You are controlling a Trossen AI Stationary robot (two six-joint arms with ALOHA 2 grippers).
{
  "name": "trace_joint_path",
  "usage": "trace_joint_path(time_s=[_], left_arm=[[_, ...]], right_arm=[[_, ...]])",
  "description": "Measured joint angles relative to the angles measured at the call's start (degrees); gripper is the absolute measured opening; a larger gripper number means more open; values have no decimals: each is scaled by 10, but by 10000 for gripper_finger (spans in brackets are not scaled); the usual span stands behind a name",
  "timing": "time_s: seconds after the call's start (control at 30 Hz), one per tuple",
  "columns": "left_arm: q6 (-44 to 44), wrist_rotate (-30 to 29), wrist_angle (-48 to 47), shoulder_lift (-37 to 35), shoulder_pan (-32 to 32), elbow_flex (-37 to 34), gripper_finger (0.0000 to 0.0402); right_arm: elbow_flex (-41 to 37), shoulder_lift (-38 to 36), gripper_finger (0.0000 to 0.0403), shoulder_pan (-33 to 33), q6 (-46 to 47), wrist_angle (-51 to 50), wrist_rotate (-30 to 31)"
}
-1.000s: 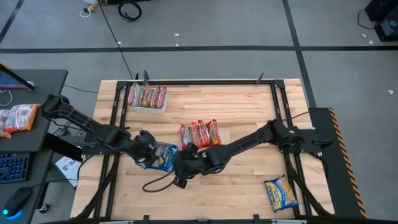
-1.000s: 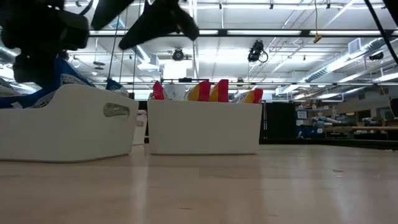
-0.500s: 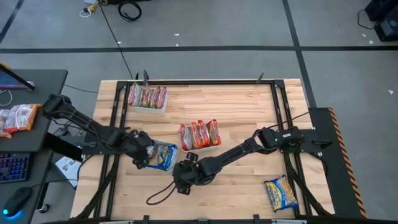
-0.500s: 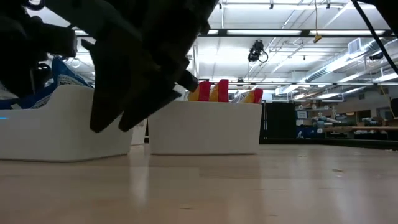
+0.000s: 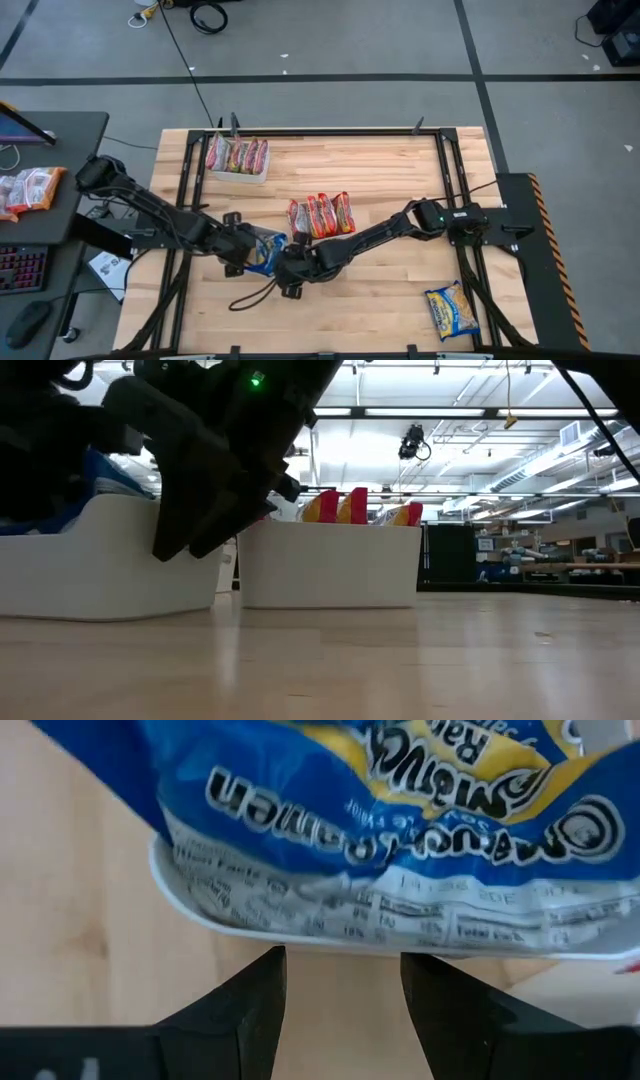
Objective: Sort Maruchan noodles
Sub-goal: Adjust the blue noodle packs in the bottom white bin
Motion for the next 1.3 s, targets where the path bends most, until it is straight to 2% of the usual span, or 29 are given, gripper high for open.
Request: trace_joint_path(time_s=[0.1,0.2,0.33,0.47,0.6,0.77,0.87,1.07,1.2,1.3], left_arm=[[24,-1,42,0,11,0,213],[27,1,6,1,26,31,213],[57,-2,-153,0,39,113,213],[102,-39,-276,-2,41,168,213],[133,-46,-271,-2,42,159,213],[122,-26,-171,12,39,136,213],[42,-28,-119,13,43,145,213],[-224,-17,-151,15,98,150,229],[-300,-3,-151,46,115,150,253],[-320,5,-130,77,116,150,262]], right_arm=[[-1,-1,204,-6,2,0,15],[-1,-8,204,-11,13,1,21],[1,-13,204,-11,18,20,37],[0,-13,204,-12,25,22,37],[0,-13,204,-12,50,29,37],[0,-13,204,-12,53,32,44],[0,-13,204,-12,56,28,39],[0,-13,204,-12,94,1,-1],[0,-13,204,-15,84,-9,-24],[0,-13,204,-20,68,-9,-47]])
